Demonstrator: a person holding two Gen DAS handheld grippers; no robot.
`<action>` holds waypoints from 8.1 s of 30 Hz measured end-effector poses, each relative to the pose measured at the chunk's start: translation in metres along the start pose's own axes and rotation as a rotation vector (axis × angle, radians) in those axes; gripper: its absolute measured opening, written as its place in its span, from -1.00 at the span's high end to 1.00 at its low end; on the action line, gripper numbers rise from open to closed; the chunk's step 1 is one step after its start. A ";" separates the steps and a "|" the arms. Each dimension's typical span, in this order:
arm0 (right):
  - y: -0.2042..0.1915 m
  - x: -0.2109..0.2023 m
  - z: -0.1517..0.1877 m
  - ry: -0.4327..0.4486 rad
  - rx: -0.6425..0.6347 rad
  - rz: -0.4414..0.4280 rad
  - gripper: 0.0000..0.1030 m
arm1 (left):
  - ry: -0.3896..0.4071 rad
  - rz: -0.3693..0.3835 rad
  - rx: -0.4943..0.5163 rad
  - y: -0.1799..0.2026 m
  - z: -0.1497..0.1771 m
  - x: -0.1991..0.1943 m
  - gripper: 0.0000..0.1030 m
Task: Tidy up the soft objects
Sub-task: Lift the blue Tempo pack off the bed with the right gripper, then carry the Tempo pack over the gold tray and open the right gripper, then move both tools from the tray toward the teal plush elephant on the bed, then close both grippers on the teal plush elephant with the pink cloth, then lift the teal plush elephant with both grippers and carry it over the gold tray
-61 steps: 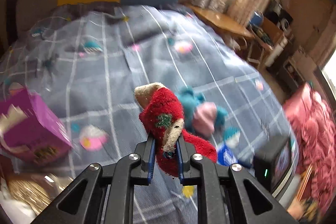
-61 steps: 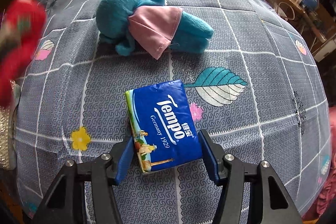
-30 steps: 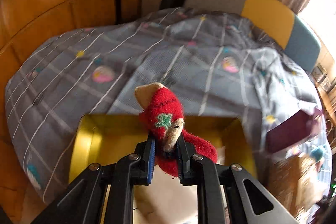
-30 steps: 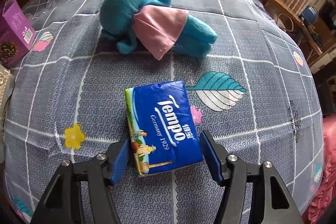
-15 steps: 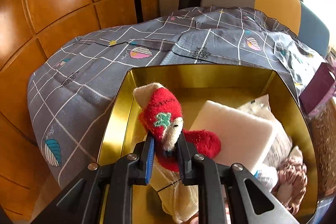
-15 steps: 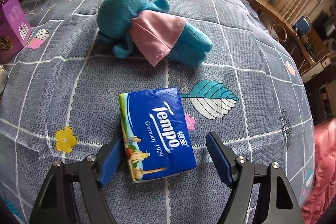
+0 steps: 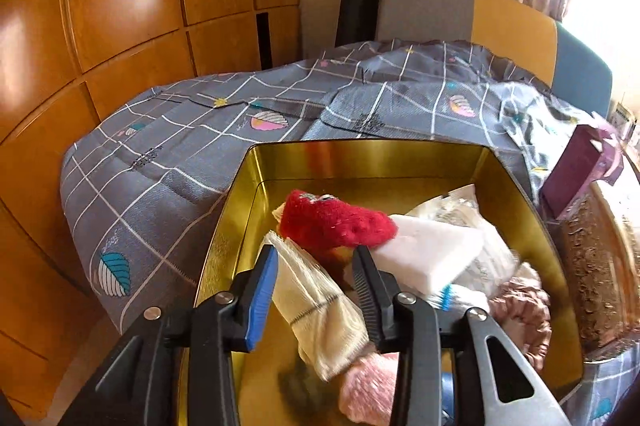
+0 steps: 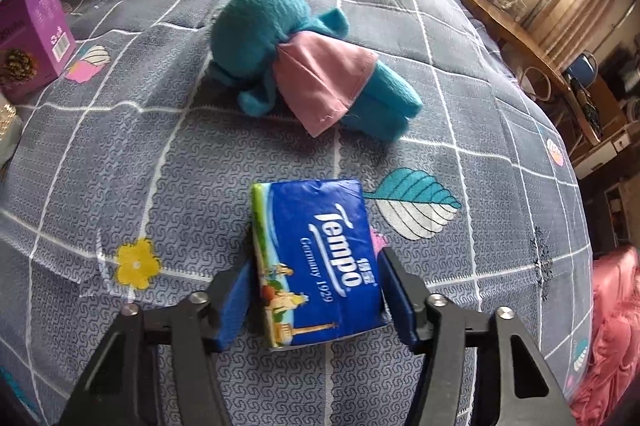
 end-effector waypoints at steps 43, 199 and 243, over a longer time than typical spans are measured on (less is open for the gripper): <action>0.004 0.002 -0.002 -0.013 0.048 -0.028 -0.08 | 0.046 0.117 0.126 0.044 0.040 -0.068 0.03; 0.096 0.047 -0.103 0.199 0.733 -0.666 -0.43 | -0.232 0.766 0.443 0.598 0.006 -0.077 -0.73; 0.000 -0.061 -0.154 0.400 0.247 -0.755 0.58 | -0.023 0.742 0.538 0.510 -0.105 -0.172 0.10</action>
Point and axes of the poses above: each gripper's, at about its wrist camera, not at the fingertips, and x roughly the way its jaws point, y to its right, z to its underside, the point moved 4 cm from there along x, roughly the way its jaws point, and after that the axes turned 11 degrees about -z, right-handed, at the moved point
